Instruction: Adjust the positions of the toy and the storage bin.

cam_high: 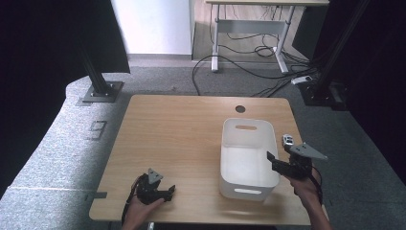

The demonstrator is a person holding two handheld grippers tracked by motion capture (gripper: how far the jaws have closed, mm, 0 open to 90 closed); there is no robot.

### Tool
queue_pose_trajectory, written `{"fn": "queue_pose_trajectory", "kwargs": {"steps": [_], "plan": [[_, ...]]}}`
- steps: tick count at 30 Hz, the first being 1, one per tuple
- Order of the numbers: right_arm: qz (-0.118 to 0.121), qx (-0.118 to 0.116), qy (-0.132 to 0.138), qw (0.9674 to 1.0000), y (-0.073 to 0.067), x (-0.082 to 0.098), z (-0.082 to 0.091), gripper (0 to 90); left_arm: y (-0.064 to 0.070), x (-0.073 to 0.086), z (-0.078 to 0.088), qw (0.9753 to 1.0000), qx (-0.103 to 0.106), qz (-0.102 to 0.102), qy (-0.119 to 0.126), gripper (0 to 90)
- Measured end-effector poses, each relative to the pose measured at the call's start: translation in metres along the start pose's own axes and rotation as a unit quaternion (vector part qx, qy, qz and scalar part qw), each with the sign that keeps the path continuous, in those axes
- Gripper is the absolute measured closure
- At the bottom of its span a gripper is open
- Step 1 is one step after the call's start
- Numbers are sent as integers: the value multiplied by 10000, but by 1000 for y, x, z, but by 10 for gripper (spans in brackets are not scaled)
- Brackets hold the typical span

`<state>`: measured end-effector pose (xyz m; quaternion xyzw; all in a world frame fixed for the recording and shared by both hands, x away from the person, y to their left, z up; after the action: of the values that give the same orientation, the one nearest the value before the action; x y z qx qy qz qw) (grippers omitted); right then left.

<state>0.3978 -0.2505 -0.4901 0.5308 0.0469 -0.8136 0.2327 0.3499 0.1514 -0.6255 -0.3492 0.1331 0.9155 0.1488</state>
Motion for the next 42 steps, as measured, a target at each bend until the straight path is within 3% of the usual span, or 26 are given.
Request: {"fn": "queue_pose_trajectory", "kwargs": {"steps": [12, 18, 22, 25, 28, 33, 36, 42], "plan": [[-71, 42, -114, 9999, 7, 13, -6, 254, 0, 0, 0, 10000, -8, 9, 1, 137], [-47, -70, -45, 10000, 2, 12, -8, 321, 0, 0, 0, 10000, -10, 9, 1, 137], [-166, -292, 3, 9994, -1, 11, -9, 373, 0, 0, 0, 10000, -11, 19, 8, 137], [-259, -308, -32, 9992, 0, 12, -10, 381, 0, 0, 0, 10000, -9, 18, 6, 137], [-513, -440, -144, 9976, -2, 13, -12, 439, 0, 0, 0, 10000, -9, 11, 4, 137], [-457, -519, -162, 9975, -6, 12, -11, 508, 0, 0, 0, 10000, -7, 10, 5, 136], [-607, -658, -223, 9957, -9, 12, -12, 527, 0, 0, 0, 10000, -7, 10, 6, 137], [-714, -624, -283, 9951, -10, 12, -12, 548, 0, 0, 0, 10000, -6, 2, -2, 135]]}}
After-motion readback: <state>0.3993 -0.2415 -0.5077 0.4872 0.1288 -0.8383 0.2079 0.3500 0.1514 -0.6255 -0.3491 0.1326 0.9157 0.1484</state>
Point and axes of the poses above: each handheld gripper's, and its own axes: z roughly backward along the jaws, x roughly out of its underside, y roughly to its right, the point moved 10 cm from there along -z, roughly forward along the jaws, and after that the axes turned 11 degrees about z, right-handed, at the moved point
